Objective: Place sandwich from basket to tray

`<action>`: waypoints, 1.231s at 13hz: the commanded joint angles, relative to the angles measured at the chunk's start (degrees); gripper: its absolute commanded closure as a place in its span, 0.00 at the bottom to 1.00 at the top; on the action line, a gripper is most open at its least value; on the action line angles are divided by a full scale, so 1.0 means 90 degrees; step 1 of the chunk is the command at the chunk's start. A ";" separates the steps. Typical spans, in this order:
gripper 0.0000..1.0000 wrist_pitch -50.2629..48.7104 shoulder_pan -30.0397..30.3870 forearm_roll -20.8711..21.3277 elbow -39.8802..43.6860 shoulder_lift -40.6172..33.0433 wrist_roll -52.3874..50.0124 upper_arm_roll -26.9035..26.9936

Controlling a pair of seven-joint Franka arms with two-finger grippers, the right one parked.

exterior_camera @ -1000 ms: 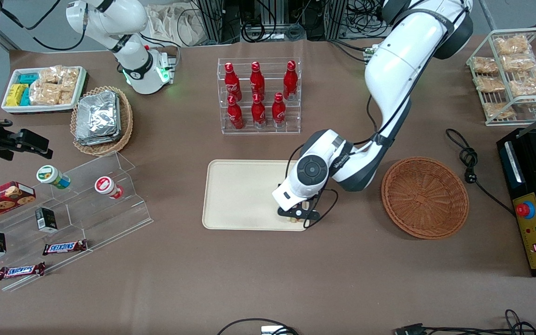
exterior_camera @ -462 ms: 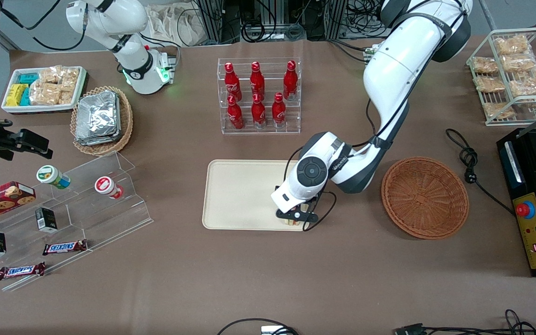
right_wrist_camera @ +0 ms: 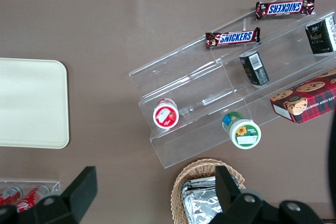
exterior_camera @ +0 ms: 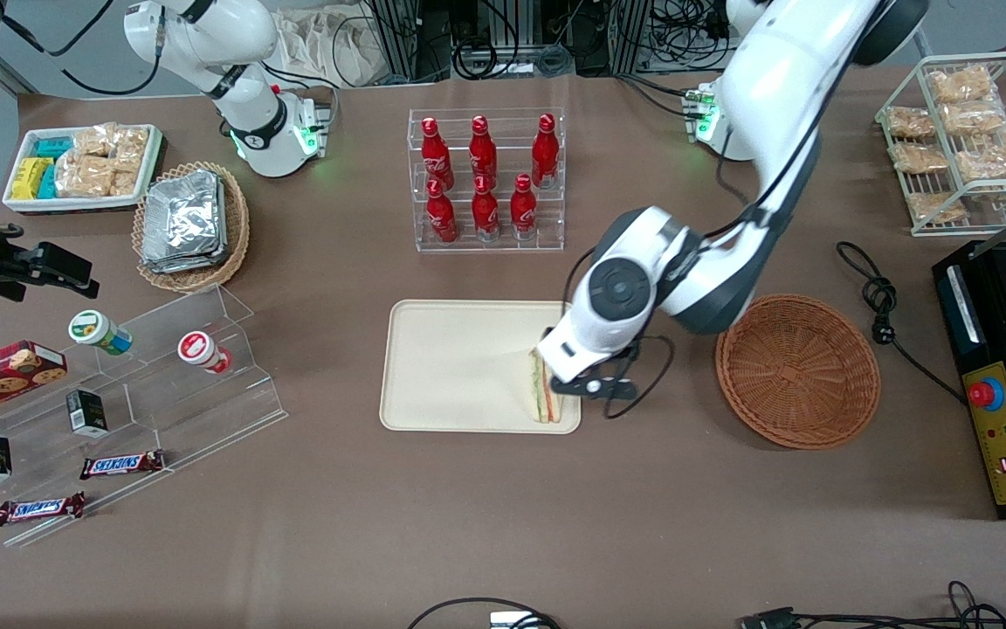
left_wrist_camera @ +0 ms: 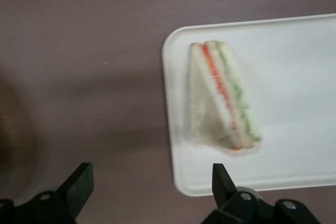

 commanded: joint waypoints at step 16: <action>0.00 -0.2387 0.4078 -0.0879 -0.1668 -0.3737 0.2181 0.0003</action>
